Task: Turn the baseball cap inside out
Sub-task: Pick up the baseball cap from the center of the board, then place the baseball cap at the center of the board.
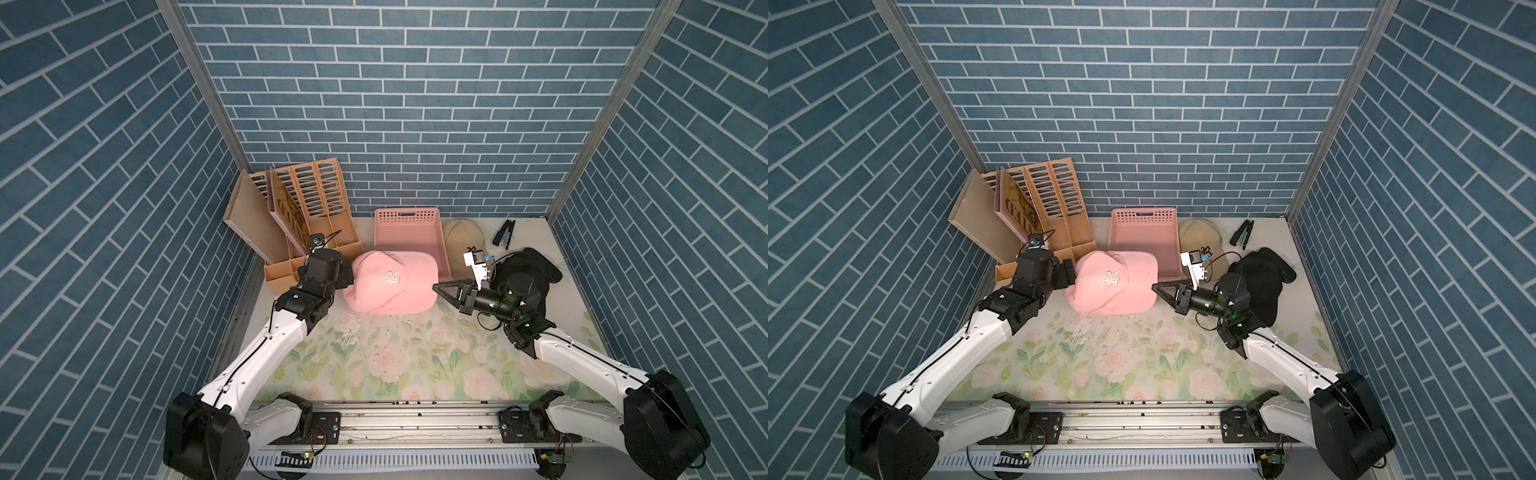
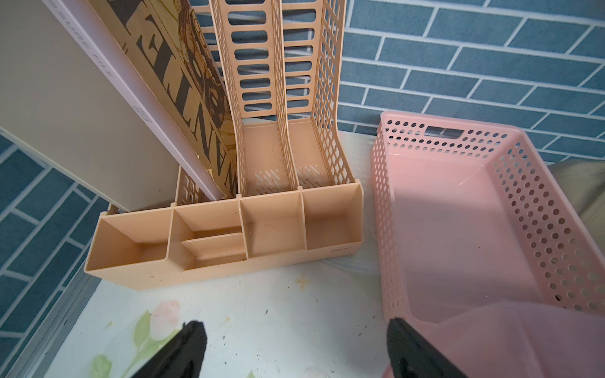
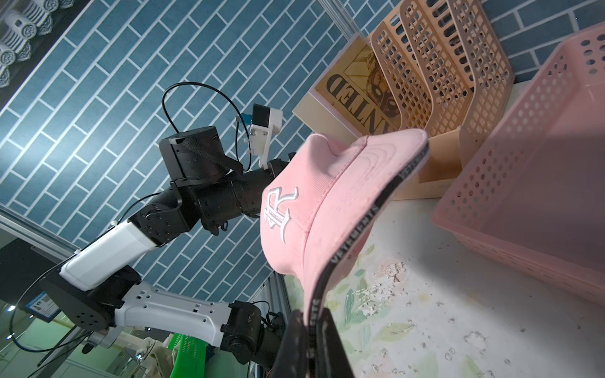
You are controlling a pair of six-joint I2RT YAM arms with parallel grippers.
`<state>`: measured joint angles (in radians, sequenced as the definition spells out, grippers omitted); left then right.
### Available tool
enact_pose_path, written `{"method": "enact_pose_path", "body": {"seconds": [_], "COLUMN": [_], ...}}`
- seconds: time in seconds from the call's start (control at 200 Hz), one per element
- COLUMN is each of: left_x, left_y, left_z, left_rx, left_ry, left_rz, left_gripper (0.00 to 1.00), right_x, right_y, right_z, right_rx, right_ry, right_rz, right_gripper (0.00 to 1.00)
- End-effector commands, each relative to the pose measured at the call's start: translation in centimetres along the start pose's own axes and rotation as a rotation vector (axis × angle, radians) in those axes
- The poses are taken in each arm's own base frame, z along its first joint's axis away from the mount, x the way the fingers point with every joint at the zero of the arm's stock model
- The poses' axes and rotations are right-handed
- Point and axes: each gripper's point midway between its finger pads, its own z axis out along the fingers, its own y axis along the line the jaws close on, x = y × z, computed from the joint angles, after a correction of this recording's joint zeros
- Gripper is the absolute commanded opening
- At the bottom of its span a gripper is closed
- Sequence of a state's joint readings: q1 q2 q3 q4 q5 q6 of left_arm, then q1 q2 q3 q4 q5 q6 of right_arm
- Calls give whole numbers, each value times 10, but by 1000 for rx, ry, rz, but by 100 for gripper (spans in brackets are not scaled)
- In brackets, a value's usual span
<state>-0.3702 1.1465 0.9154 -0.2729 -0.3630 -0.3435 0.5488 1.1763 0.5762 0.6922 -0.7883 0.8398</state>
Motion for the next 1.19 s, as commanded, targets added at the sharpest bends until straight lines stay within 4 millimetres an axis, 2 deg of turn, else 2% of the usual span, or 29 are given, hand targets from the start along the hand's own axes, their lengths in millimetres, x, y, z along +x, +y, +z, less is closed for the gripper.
{"method": "enact_pose_path", "body": {"seconds": [0.0,0.24,0.375,0.5,0.615,0.805,1.19], "left_x": [-4,-11,-29,-42,-42,-40,-40], "left_y": [3,9,22,24,26,26,28], "left_z": [3,-3,-14,-22,-21,-18,-19], "left_rx": [-17,-44,-93,-91,-96,-95,-98], "left_ry": [-11,-32,-72,-91,-90,-85,-88], "left_rz": [-4,-7,-24,-25,-25,-25,-19], "left_gripper": [91,92,94,94,94,94,95], "right_x": [20,14,26,31,29,44,64], "right_y": [-23,-8,-22,-26,-25,-42,-70], "right_z": [6,16,19,19,20,22,13], "right_rx": [27,-30,-15,-35,-57,-51,-18], "right_ry": [65,50,76,60,41,50,48], "right_rz": [104,88,111,129,124,152,201], "right_gripper": [0,0,0,0,0,0,0]}}
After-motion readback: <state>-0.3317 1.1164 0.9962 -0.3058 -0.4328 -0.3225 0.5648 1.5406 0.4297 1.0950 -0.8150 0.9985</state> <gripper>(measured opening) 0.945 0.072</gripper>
